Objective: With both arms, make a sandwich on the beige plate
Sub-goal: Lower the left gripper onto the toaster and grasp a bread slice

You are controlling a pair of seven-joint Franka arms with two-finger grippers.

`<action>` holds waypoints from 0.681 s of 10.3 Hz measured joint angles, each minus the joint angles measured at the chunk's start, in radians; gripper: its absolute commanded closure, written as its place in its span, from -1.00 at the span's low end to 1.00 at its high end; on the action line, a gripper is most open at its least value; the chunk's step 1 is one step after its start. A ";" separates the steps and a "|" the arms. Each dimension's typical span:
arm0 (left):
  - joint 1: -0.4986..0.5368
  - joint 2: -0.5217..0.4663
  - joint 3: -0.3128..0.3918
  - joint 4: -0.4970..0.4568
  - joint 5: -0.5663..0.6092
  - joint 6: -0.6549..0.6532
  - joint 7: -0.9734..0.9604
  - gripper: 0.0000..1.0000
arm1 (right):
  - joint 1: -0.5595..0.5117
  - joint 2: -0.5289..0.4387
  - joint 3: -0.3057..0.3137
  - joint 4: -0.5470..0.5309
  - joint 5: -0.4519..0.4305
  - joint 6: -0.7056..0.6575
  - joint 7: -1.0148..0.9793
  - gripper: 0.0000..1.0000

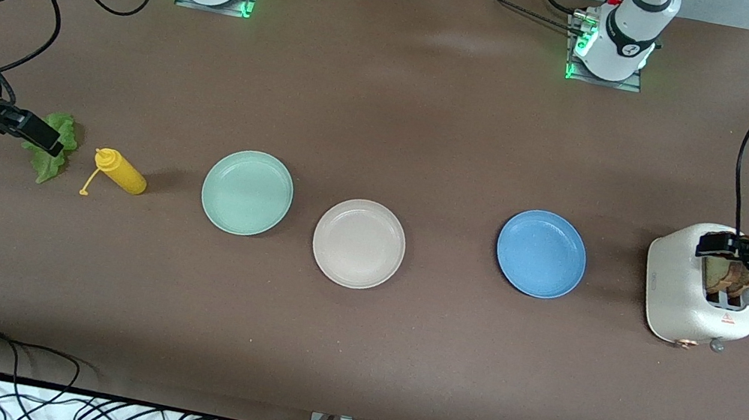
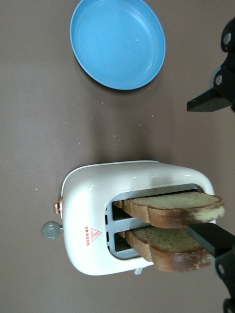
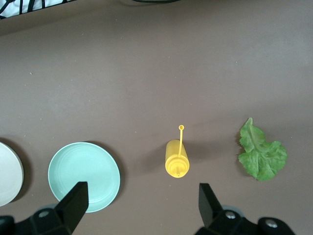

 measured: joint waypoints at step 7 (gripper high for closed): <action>0.040 -0.007 0.001 -0.147 0.024 0.159 0.003 -0.69 | 0.000 -0.004 0.000 0.004 0.000 0.005 0.003 -1.00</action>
